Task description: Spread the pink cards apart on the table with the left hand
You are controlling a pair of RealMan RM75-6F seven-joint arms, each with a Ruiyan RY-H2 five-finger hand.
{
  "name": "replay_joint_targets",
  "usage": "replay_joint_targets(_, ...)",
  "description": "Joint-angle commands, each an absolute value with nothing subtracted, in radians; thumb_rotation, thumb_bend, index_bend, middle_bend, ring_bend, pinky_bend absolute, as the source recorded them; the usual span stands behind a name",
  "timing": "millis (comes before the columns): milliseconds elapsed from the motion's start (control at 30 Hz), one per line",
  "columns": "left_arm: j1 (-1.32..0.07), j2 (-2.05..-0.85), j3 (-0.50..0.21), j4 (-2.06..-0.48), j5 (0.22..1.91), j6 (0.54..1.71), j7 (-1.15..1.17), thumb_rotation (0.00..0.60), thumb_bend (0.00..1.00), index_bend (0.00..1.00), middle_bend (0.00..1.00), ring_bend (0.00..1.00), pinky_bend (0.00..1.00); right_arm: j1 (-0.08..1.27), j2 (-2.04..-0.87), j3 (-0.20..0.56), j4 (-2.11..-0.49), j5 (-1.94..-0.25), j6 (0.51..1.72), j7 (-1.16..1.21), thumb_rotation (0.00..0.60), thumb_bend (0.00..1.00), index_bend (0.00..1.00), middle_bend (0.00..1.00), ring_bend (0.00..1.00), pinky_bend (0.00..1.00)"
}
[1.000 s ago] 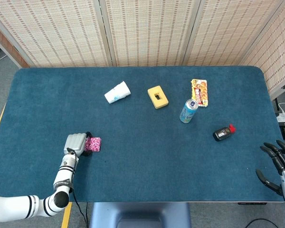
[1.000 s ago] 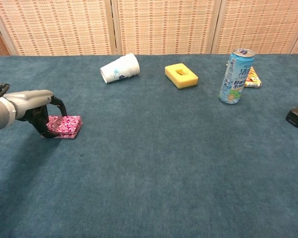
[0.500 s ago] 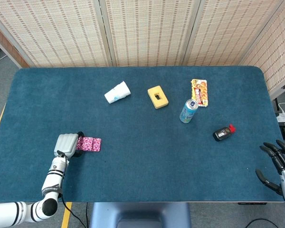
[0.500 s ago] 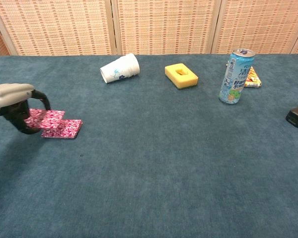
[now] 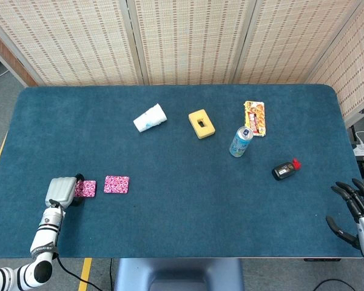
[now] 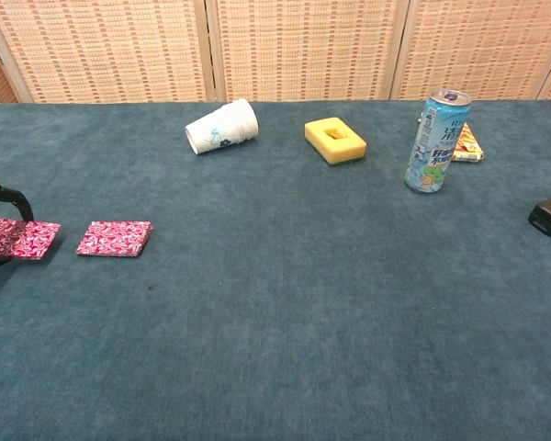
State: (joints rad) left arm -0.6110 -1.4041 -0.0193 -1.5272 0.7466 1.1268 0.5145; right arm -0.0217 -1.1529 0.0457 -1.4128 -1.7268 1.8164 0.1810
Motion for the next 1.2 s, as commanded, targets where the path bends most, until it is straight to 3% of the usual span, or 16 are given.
replay_joint_targets(33, -0.601, -1.417, -0.022, -1.507, 0.732, 1.111, 0.519, 0.6, 0.31, 0.46, 1.0, 1.0, 0.99, -0.022, -1.153, 0.047, -1.412, -1.726, 1.817, 0.182, 0.6, 0.19, 0.21, 0.18, 0.08, 0.28)
replay_joint_targets(500, -0.582, -1.429, -0.058, -1.509, 0.711, 1.152, 0.582, 0.6, 0.32, 0.15, 1.0, 1.0, 0.99, -0.024, -1.154, 0.046, -1.408, -1.728, 1.822, 0.188, 0.6, 0.19, 0.21, 0.18, 0.08, 0.28)
replay_joint_targets(767, -0.58, -1.392, -0.074, -1.625, 0.786, 1.181, 0.583, 0.6, 0.32, 0.15, 1.0, 1.0, 0.99, -0.024, -1.156, 0.047, -1.408, -1.727, 1.823, 0.186, 0.6, 0.19, 0.21, 0.18, 0.08, 0.28)
replay_joint_targets(1200, -0.664, -1.495, -0.121, -1.68, 0.734, 1.172, 0.721, 0.6, 0.32, 0.16, 1.0, 1.0, 1.0, -0.025, -1.151, 0.047, -1.406, -1.726, 1.824, 0.196, 0.6, 0.19, 0.21, 0.18, 0.08, 0.28)
